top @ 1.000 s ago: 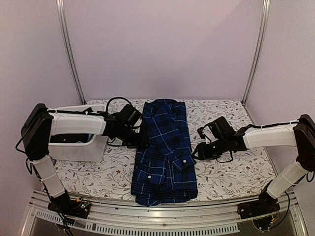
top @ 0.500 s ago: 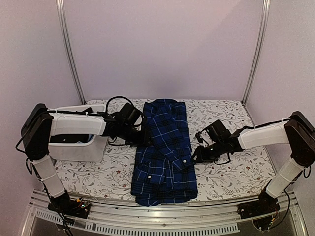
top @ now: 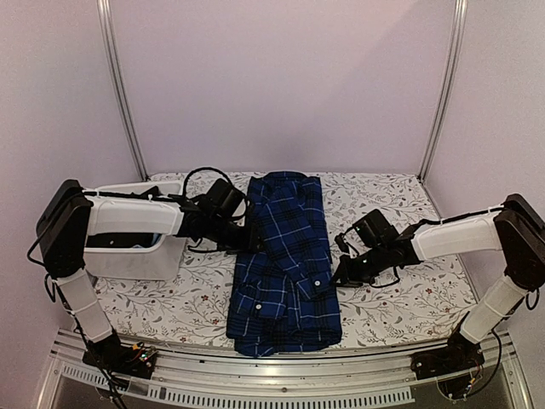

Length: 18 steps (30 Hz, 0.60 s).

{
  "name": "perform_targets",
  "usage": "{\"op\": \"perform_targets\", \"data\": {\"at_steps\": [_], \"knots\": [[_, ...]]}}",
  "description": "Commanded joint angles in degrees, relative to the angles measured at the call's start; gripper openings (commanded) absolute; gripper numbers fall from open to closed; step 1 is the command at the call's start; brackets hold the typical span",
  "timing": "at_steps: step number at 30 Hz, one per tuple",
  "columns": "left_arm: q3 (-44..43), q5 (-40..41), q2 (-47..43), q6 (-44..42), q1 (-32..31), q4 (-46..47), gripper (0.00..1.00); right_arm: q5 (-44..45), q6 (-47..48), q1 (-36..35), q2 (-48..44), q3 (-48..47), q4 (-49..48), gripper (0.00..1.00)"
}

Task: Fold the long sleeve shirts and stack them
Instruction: Adjust the sleeve of the rectangle-folded shirt.

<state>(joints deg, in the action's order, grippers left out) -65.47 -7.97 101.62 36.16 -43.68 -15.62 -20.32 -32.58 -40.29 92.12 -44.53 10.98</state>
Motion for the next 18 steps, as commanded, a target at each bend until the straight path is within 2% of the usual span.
{"op": "perform_targets", "data": {"at_steps": [1, 7, 18], "knots": [[0.6, -0.1, -0.2, -1.3, 0.4, 1.0, 0.45, -6.7, -1.4, -0.8, -3.7, 1.2, 2.7, 0.0], [0.6, -0.3, -0.3, -1.9, 1.1, 0.9, 0.45, -11.2, -2.5, -1.5, -5.9, 2.2, 4.0, 0.0], [-0.7, -0.9, 0.8, -2.2, 2.0, 1.4, 0.45, -11.6, -4.6, -6.0, -4.1, 2.2, 2.7, 0.0]]}}
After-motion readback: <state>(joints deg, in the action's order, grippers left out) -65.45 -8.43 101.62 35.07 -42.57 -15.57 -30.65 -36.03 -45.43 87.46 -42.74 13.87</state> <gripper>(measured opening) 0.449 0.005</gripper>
